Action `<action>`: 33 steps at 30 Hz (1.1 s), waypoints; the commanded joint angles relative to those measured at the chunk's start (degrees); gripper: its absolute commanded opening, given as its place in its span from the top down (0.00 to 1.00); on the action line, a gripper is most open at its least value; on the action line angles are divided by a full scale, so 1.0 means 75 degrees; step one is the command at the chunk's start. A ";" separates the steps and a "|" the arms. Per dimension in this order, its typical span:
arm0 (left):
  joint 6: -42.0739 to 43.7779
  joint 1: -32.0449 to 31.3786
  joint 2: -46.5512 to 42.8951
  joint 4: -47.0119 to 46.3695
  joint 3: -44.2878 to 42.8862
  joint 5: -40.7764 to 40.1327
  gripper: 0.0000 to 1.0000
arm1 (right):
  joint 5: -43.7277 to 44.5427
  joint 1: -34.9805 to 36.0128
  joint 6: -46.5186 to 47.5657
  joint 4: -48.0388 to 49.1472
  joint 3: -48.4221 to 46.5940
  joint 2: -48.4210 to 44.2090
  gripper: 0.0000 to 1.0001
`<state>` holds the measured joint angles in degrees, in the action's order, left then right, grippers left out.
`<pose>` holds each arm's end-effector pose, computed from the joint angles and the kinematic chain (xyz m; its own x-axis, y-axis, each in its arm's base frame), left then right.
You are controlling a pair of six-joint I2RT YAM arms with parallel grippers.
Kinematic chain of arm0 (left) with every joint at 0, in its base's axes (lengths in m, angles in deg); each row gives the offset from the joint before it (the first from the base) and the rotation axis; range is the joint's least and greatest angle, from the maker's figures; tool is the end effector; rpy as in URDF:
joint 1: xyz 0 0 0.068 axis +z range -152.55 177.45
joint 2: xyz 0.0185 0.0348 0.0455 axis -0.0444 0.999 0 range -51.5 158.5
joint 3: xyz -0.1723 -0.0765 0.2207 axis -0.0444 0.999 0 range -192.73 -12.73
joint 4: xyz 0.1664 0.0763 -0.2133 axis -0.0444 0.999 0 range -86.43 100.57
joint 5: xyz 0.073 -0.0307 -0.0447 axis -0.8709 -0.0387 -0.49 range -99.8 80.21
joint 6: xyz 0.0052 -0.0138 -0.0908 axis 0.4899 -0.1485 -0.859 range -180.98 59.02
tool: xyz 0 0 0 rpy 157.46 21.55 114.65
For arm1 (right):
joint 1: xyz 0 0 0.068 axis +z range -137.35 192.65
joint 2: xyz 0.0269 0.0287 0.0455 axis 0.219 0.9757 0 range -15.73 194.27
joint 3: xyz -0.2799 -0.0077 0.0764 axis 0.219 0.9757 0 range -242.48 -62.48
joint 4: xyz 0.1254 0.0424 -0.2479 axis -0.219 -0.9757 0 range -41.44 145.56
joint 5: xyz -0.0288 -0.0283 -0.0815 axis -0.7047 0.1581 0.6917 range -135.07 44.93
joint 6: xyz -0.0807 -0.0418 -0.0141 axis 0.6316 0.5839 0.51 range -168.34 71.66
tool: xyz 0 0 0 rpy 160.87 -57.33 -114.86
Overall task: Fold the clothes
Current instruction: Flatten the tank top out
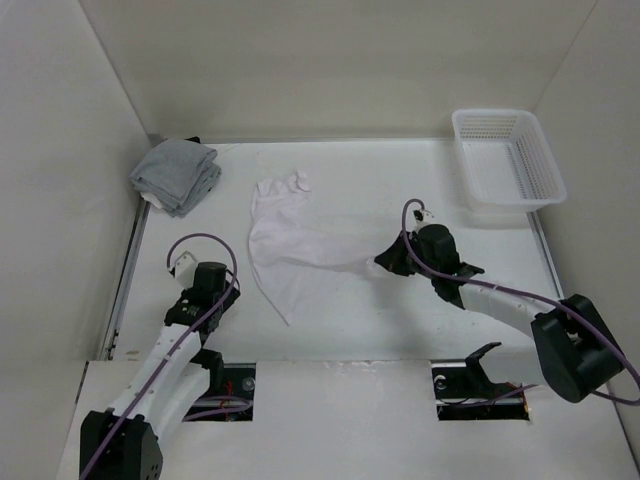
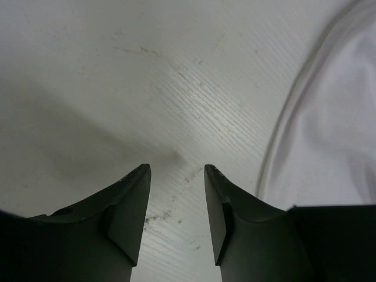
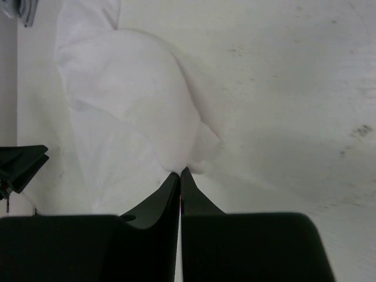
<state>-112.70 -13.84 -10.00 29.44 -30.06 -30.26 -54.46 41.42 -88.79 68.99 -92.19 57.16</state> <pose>0.1755 -0.0055 0.1302 -0.4369 -0.6627 -0.6082 -0.6128 0.7143 -0.3381 0.2625 0.1595 0.1678 -0.7195 0.3352 -0.6083 -0.1737 0.7611 0.6249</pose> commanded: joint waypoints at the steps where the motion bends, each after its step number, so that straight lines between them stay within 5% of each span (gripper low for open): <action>1: 0.0135 -0.0514 0.0372 -0.0308 -0.0374 0.0454 0.60 | -0.0599 -0.0467 -0.0385 0.0822 0.0212 -0.0155 0.96; 8: -0.1863 -0.4095 0.1135 -0.0075 -0.0468 0.0318 0.62 | -0.0565 -0.0515 -0.0408 0.1115 0.0212 0.0243 0.96; 14: -0.3133 -0.5483 0.1754 0.0230 -0.0678 -0.0283 0.62 | -0.0565 -0.0433 -0.0396 0.1279 0.0224 0.0454 0.96; 24: -0.3955 -0.6094 0.2319 0.0266 -0.0725 -0.0458 0.73 | -0.0541 -0.0362 -0.0420 0.1408 0.0282 0.0396 0.95; 28: -0.3745 -0.6012 0.2284 0.0184 -0.0843 -0.0914 0.86 | -0.0541 -0.0327 -0.0420 0.1408 0.0341 0.0232 0.95; 33: -0.2283 -0.5627 0.0858 -0.0741 -0.1181 -0.1454 1.00 | -0.0600 -0.0292 -0.0548 0.1257 0.0446 -0.0609 0.97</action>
<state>-136.22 -57.86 2.85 28.76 -35.32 -36.43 -57.98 38.60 -92.11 75.46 -89.11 57.94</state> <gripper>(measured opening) 0.018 0.036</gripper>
